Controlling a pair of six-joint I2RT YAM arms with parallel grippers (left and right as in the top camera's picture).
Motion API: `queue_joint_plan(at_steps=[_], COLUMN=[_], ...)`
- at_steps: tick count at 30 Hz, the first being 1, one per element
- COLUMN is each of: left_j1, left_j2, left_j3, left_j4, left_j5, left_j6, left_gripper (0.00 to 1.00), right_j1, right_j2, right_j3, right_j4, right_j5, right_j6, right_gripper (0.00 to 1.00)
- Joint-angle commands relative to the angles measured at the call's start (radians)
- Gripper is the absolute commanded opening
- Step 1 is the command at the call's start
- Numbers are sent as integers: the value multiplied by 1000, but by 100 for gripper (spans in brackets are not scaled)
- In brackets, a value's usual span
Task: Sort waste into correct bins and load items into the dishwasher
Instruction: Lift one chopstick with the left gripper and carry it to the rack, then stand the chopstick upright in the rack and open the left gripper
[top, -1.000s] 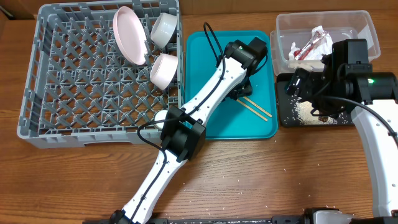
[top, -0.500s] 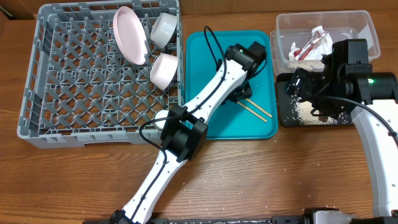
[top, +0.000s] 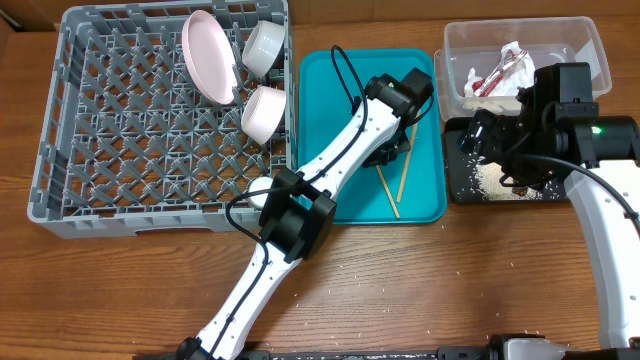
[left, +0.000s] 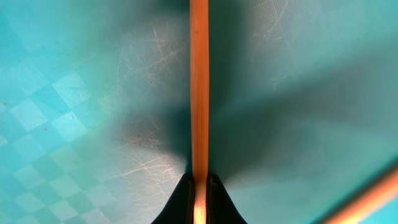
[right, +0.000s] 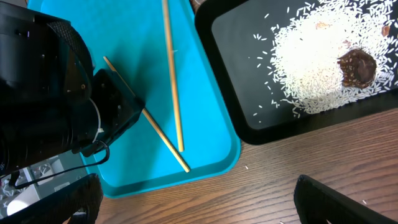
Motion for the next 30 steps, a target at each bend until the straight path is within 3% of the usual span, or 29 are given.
queue_joint_plan(at_steps=[1, 5, 9, 16, 24, 26, 30], left_j1=[32, 78, 131, 253, 419, 454, 498], left_j2=[-3, -34, -122, -405, -562, -562, -549], left_j3=[-23, 18, 84, 143, 143, 120, 33], left_j4=[1, -8, -6, -48, -265, -279, -279], left_j5=[5, 15, 26, 26, -60, -37, -86], left_j6=[34, 159, 363, 697, 785, 863, 874], left_gripper=[4, 4, 4, 4, 4, 4, 4], right_j1=[3, 3, 3, 3, 3, 3, 3], right_j2=[-1, -1, -1, -1, -1, -1, -1], right_j3=[-1, -1, -1, -1, -1, -1, -1], right_j4=[6, 6, 6, 6, 6, 6, 6], right_j5=[11, 11, 11, 11, 11, 11, 11], right_j6=[-3, -3, -3, -3, -3, -3, -3], right_gripper=[100, 100, 100, 100, 100, 100, 100])
